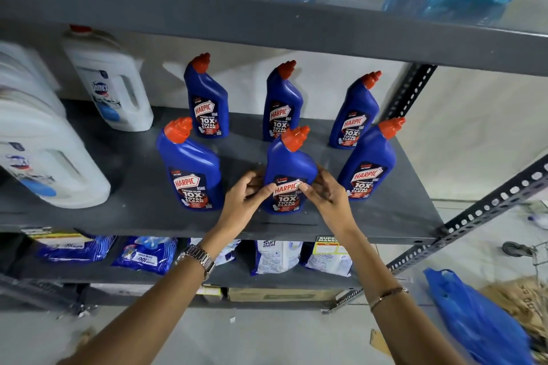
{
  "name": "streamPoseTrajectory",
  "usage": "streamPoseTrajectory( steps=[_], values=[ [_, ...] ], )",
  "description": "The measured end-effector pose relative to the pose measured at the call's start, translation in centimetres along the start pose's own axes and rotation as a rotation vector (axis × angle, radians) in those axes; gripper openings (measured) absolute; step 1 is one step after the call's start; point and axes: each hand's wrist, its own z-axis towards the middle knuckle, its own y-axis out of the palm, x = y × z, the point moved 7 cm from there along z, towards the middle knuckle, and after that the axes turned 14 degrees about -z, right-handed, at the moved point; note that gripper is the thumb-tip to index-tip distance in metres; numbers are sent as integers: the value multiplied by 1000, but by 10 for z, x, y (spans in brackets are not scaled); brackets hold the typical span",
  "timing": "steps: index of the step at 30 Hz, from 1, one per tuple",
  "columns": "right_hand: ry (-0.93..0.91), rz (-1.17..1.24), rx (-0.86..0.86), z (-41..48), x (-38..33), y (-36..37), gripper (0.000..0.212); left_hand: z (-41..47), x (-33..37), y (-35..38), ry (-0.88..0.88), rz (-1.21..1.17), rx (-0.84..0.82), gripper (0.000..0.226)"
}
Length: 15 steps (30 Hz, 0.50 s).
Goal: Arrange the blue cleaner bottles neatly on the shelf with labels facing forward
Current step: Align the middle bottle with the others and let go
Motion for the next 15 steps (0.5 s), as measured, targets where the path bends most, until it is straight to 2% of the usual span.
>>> streamPoseTrajectory(
  steps=[4, 8, 10, 11, 13, 15],
  values=[
    [6, 9, 11, 0, 2, 1, 43, -1, -2, 0, -6, 13, 14, 43],
    [24, 49, 3, -2, -1, 4, 43, -3, 2, 0, -6, 30, 19, 37],
    [9, 28, 28, -6, -5, 4, 41, -13, 6, 3, 52, -41, 105, 40],
    [7, 14, 80, -10, -5, -1, 41, -23, 8, 3, 118, -105, 195, 40],
    [41, 48, 298, -24, 1, -19, 37, -53, 8, 11, 282, -162, 322, 36],
    [70, 109, 601, -42, 13, -53, 29, -76, 7, 45, 366, -108, 204, 32]
  ],
)
